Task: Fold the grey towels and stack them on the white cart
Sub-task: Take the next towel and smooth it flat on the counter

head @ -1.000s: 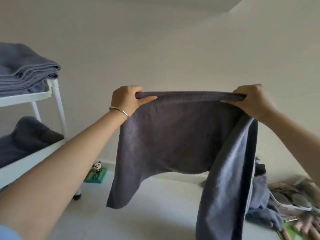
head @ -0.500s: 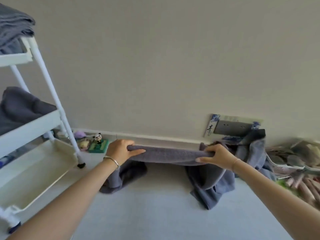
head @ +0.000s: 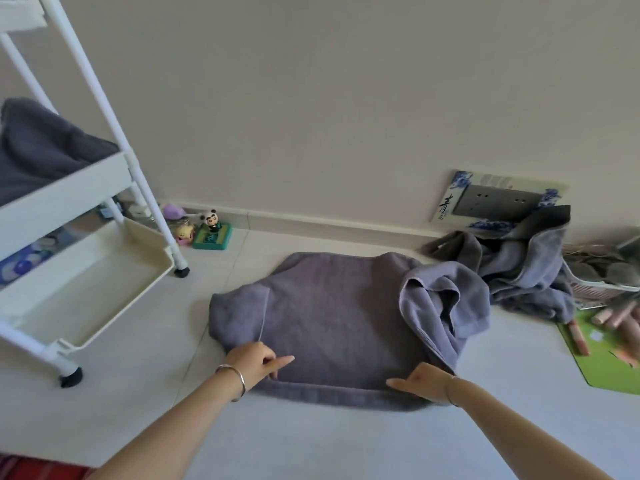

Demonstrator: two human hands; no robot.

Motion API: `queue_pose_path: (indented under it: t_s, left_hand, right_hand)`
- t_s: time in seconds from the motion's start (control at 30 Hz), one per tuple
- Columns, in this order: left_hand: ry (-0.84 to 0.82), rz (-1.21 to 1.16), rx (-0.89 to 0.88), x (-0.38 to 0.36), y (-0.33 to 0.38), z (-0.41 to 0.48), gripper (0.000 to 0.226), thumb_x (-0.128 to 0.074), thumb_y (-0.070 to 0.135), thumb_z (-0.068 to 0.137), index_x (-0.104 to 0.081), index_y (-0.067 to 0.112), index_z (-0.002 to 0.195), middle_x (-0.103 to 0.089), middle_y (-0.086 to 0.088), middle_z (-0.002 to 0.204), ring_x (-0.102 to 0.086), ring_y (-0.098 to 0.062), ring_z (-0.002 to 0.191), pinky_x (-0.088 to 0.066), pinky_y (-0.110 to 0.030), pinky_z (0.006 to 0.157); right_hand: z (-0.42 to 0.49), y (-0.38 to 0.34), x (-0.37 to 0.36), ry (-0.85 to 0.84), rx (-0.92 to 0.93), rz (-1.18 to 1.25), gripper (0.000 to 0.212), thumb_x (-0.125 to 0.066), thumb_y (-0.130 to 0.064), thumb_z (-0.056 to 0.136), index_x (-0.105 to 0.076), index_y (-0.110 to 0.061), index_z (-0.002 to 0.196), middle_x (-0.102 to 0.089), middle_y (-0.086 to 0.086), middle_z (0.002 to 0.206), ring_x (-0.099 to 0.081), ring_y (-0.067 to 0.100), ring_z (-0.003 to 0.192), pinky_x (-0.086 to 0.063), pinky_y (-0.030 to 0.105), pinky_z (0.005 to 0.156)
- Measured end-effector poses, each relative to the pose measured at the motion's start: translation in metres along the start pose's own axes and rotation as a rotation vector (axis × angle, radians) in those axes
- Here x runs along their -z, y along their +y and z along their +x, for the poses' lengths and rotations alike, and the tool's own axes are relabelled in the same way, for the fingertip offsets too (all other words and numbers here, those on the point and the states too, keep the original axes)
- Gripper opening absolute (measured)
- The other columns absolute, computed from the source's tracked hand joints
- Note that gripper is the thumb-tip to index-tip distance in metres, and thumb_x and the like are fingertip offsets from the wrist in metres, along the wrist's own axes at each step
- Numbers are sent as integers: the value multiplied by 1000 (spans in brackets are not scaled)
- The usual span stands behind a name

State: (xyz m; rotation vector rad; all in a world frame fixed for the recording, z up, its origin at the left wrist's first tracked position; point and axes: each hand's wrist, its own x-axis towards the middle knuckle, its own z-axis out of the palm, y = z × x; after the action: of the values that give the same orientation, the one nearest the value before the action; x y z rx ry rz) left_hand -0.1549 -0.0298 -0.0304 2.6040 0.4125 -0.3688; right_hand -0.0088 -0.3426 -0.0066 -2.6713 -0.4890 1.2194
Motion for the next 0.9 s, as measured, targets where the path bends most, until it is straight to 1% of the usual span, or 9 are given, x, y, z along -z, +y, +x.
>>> queue_pose_path:
  t_s: [0.13,0.2,0.27,0.37,0.5,0.67,0.73,0.8,0.9]
  left_hand:
    - [140,-187,53,4,-6,-4,57,-44,67,84,-62,17,62,-69,6,67,-58,-5,54,-50,-28,65]
    - [371,-193,84,11,-14,2,54,-49,67,80,-64,16,70,-69,2,69,-62,-14,61,-45,-29,57]
    - [619,-215,138,19,-21,11,30,-62,46,84,-66,16,83,-68,0,77,-61,-21,68,-40,-26,56]
    - [816,-274,306,25,-34,27,34,-67,30,84,-62,6,109,-61,-15,107,-57,-34,94,-47,-41,74]
    - [575,-311,545,29,-63,36,54,-49,42,93,-47,6,133,-46,-20,133,-41,-39,121,-35,-43,100]
    - [441,-527,476,30,-90,35,55,-32,54,94,-57,8,109,-62,-14,108,-54,-36,105,-41,-38,88]
    - [408,-575,515,35,-92,34,50,-26,50,98,-54,8,95,-61,-10,92,-56,-35,99,-38,-34,77]
    - [347,-556,536,41,-92,33,60,-17,52,97,-56,7,93,-61,-13,96,-56,-34,99,-38,-34,78]
    - [221,-636,549,46,-104,32,78,-9,63,91,-60,4,95,-63,-18,103,-57,-33,99,-41,-33,82]
  right_hand:
    - [4,-21,0,-161,25,-73,57,-43,-58,90,-73,-17,66,-68,-5,60,-60,6,53,-54,23,79]
    - [9,-44,7,-59,97,-106,50,-44,-56,92,-73,-19,72,-69,-5,69,-58,6,57,-50,22,73]
    - [20,-67,5,122,189,-54,41,-48,-56,90,-70,-24,77,-61,-8,68,-55,9,64,-43,23,67]
    - [40,-96,-14,188,283,121,35,-50,-49,92,-68,-22,104,-61,-4,98,-58,15,94,-44,27,83]
    - [51,-106,-44,181,394,7,34,-47,-49,94,-65,-28,114,-46,-8,113,-48,12,108,-38,22,95]
    - [55,-132,-40,132,342,-25,28,-50,-53,90,-61,-29,79,-53,-7,94,-55,13,80,-43,26,75]
    - [65,-163,-45,84,392,231,30,-55,-46,90,-64,-20,102,-62,-3,96,-59,14,84,-49,30,78]
    - [73,-199,-53,-1,336,634,46,-59,-39,90,-53,-10,124,-63,3,109,-61,12,85,-54,28,74]
    - [81,-244,-69,-98,220,967,47,-61,-39,88,-47,-9,122,-60,4,101,-60,10,71,-50,22,62]
